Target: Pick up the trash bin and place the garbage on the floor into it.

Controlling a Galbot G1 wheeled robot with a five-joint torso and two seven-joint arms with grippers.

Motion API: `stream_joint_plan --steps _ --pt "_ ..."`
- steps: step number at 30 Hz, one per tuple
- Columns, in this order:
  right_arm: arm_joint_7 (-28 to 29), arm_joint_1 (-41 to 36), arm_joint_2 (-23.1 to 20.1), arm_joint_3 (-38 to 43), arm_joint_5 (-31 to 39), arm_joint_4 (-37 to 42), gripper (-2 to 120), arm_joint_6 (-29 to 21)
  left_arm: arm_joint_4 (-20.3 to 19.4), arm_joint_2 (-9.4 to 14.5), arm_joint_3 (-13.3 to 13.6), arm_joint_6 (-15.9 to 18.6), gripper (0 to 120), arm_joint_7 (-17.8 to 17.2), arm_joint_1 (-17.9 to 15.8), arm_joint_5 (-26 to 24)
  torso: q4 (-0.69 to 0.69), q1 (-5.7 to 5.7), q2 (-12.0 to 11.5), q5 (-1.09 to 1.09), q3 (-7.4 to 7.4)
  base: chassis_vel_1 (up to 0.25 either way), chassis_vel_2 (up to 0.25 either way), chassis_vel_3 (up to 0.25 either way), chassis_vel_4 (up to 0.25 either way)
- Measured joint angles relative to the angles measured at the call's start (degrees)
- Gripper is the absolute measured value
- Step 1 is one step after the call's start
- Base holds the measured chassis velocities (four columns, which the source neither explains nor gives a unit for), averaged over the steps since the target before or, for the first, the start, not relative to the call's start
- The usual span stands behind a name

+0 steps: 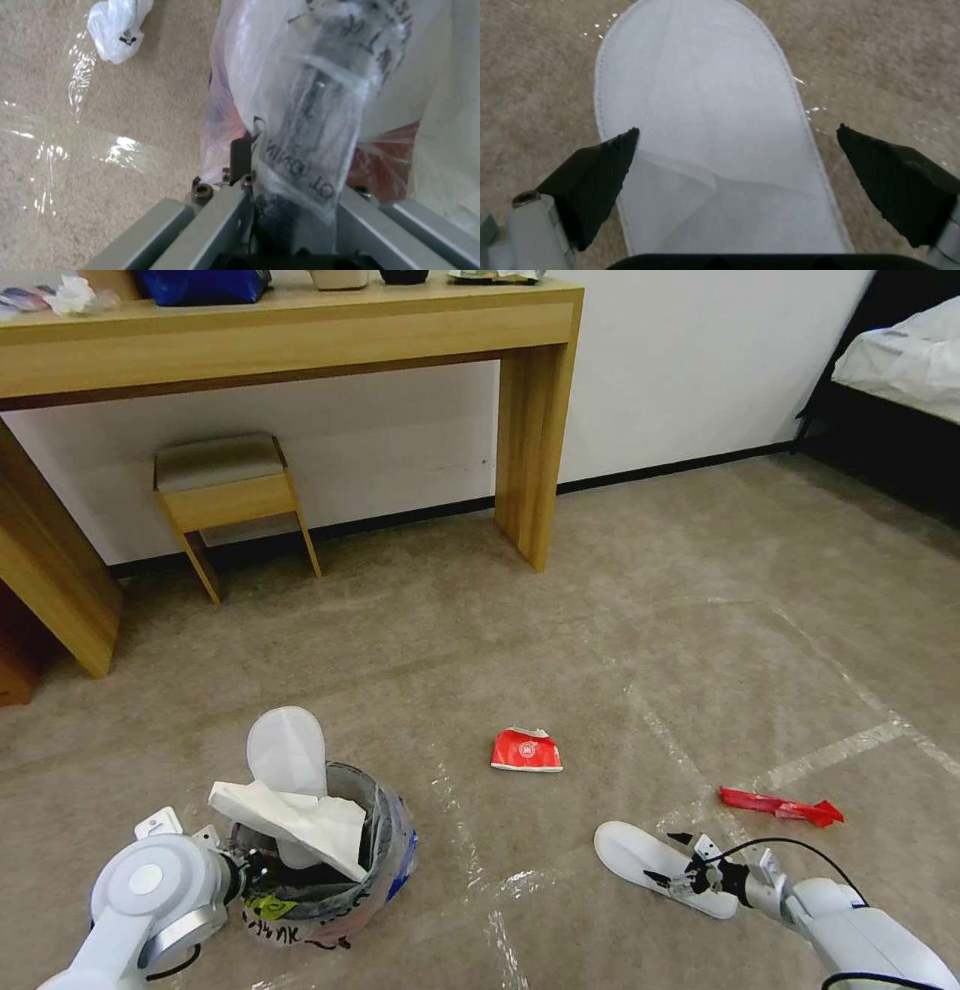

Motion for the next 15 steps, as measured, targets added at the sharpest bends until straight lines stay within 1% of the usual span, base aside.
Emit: stream_joint_plan --steps 15 --pt "-0.2 -1.0 1.7 0.1 -0.6 0.3 100 0.1 -0.7 0.2 -0.7 0.0 0 0.0 0.8 0.1 0.0 0.0 0.0 -0.01 0.0 0.0 0.0 0.0 0.0"
